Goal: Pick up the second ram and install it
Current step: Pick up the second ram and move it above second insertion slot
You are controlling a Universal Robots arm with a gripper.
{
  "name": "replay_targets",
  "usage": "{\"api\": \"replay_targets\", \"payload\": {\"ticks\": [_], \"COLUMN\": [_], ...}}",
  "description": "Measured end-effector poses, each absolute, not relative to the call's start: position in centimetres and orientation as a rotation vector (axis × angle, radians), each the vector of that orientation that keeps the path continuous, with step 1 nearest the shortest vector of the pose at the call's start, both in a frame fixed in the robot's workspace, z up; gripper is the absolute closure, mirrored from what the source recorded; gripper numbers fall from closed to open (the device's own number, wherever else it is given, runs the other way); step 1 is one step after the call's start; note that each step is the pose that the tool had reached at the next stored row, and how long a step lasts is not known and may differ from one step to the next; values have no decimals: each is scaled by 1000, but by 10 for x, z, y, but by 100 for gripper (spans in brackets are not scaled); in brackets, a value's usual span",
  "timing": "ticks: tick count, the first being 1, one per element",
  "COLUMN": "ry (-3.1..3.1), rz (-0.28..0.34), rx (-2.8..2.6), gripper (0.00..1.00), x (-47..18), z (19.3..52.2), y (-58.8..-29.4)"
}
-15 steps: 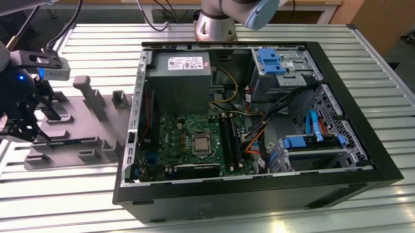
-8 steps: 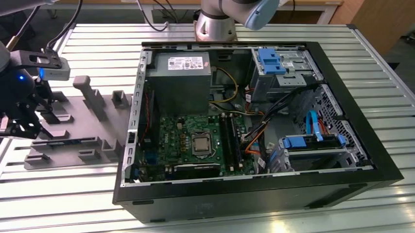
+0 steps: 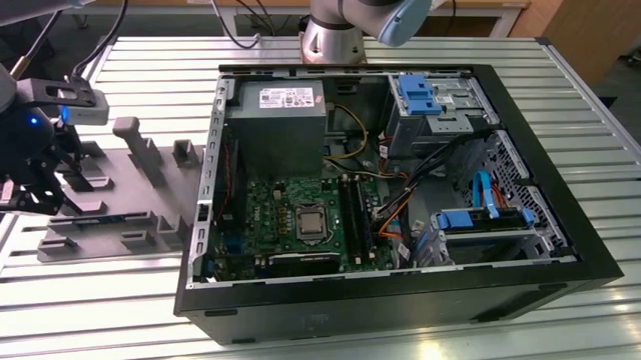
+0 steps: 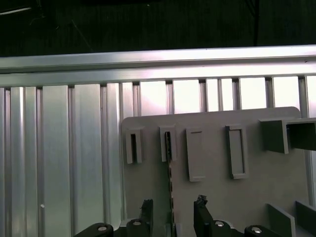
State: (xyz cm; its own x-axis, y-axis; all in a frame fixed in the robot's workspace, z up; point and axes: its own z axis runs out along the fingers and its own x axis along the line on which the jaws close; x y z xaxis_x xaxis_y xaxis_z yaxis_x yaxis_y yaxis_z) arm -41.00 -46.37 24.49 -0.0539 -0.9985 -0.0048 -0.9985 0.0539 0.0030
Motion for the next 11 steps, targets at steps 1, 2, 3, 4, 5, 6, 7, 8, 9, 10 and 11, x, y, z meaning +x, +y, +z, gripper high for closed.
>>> {"api": "replay_targets", "payload": {"ticks": [1,2,3,4,5,6,7,8,9,10,11], "ry": [2280,2280,2280,2280,2279,2278,2278,2278,2277,2278,2277], "rz": [9,9,9,9,9,9,9,9,9,9,9], "rx": [-2160,-2160,-2160,-2160,-2161,-2162,-2162,-2162,-2162,-2162,-2162], "gripper": [55,55,55,55,55,55,55,55,55,55,55], "x": [-410,-410,-410,-410,-410,-410,-410,-410,-410,-410,-410], "z": [244,243,242,242,241,240,239,238,238,237,237], "y": [-464,-464,-464,-464,-464,-464,-464,-464,-464,-464,-464]}}
